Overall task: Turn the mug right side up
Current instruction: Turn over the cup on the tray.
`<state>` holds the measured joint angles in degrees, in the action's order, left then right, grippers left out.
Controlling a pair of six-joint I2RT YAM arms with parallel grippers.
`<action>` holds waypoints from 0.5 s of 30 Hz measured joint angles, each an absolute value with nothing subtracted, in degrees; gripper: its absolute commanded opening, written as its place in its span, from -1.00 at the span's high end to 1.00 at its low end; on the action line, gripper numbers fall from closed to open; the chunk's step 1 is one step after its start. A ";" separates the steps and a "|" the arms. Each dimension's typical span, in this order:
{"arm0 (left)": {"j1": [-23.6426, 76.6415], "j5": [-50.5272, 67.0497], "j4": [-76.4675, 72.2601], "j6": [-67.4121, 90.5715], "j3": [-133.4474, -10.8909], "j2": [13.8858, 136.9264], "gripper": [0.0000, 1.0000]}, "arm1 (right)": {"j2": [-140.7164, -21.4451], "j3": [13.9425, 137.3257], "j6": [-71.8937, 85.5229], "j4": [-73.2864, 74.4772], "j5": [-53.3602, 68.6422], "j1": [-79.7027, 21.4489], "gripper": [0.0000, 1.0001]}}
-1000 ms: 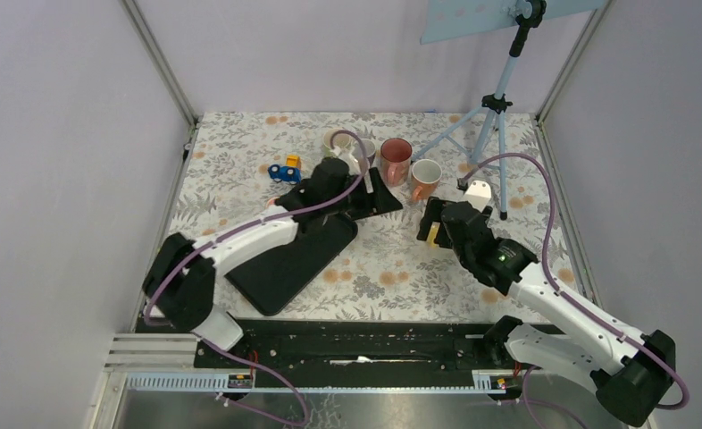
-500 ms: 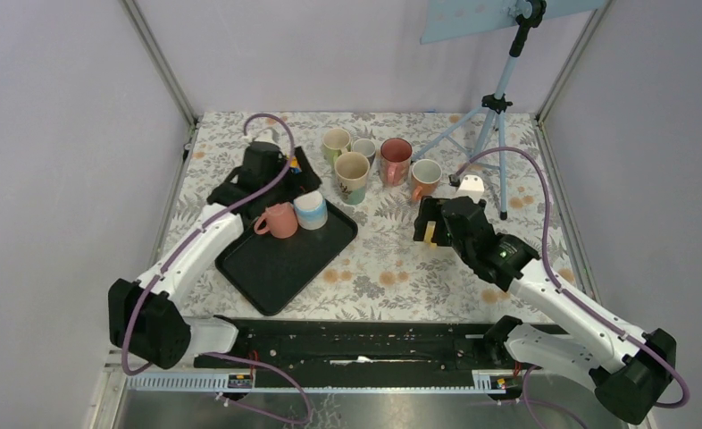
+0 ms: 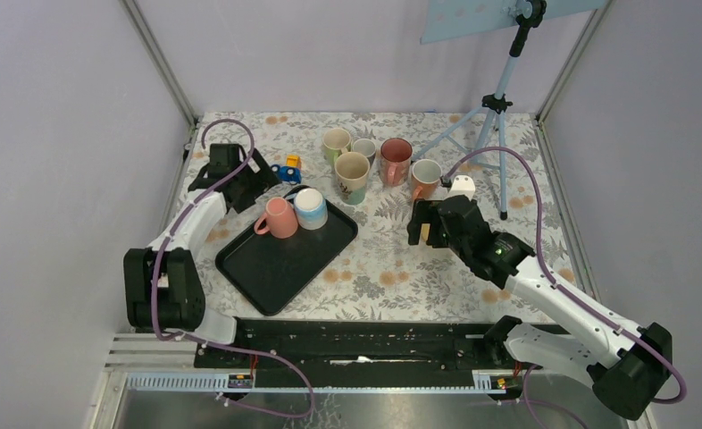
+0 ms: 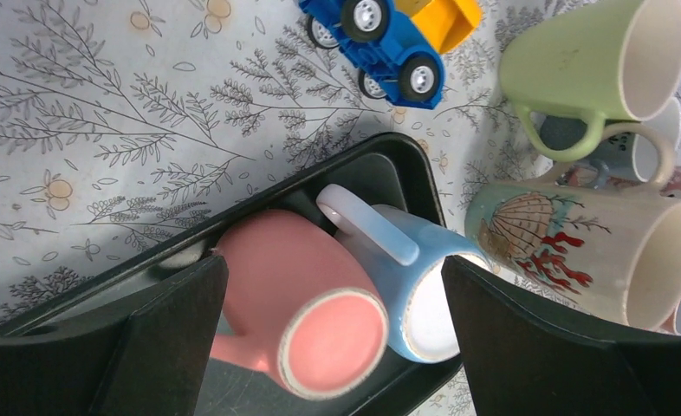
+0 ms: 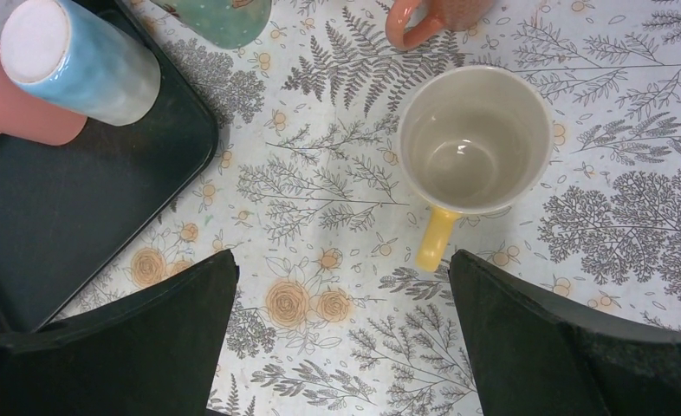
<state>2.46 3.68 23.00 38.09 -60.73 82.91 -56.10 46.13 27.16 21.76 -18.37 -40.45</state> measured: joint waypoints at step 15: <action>0.27 12.19 16.49 44.01 -51.90 84.75 -0.97 | -55.13 46.11 27.14 20.86 -17.26 -40.45 -1.00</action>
<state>0.27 12.19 16.49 44.01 -51.90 84.75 -55.13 46.11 27.14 20.86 -17.26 -40.45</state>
